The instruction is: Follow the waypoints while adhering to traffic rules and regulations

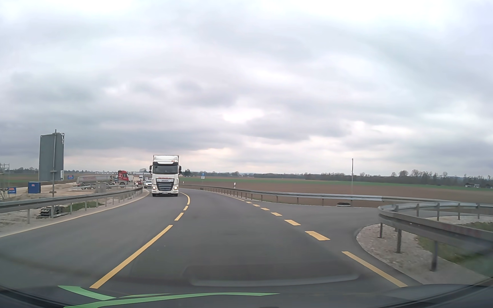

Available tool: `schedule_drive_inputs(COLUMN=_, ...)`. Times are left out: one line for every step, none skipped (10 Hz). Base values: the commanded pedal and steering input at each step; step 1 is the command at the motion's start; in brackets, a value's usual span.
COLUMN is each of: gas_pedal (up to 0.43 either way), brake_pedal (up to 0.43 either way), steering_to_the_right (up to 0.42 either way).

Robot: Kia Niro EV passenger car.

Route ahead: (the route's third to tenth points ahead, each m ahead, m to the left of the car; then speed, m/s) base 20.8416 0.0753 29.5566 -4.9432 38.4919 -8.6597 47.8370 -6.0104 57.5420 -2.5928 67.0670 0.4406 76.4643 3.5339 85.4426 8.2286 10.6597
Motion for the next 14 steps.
schedule_drive_inputs(gas_pedal=0.059, brake_pedal=0.000, steering_to_the_right=-0.029)
schedule_drive_inputs(gas_pedal=0.059, brake_pedal=0.000, steering_to_the_right=-0.029)
schedule_drive_inputs(gas_pedal=0.059, brake_pedal=0.000, steering_to_the_right=-0.030)
schedule_drive_inputs(gas_pedal=0.067, brake_pedal=0.000, steering_to_the_right=-0.030)
schedule_drive_inputs(gas_pedal=0.067, brake_pedal=0.000, steering_to_the_right=-0.029)
schedule_drive_inputs(gas_pedal=0.067, brake_pedal=0.000, steering_to_the_right=-0.030)
schedule_drive_inputs(gas_pedal=0.067, brake_pedal=0.000, steering_to_the_right=-0.030)
schedule_drive_inputs(gas_pedal=0.079, brake_pedal=0.000, steering_to_the_right=-0.030)
schedule_drive_inputs(gas_pedal=0.079, brake_pedal=0.000, steering_to_the_right=-0.030)
schedule_drive_inputs(gas_pedal=0.087, brake_pedal=0.000, steering_to_the_right=-0.030)
schedule_drive_inputs(gas_pedal=0.087, brake_pedal=0.000, steering_to_the_right=-0.029)
schedule_drive_inputs(gas_pedal=0.087, brake_pedal=0.000, steering_to_the_right=-0.029)
schedule_drive_inputs(gas_pedal=0.098, brake_pedal=0.000, steering_to_the_right=-0.028)
schedule_drive_inputs(gas_pedal=0.098, brake_pedal=0.000, steering_to_the_right=-0.028)
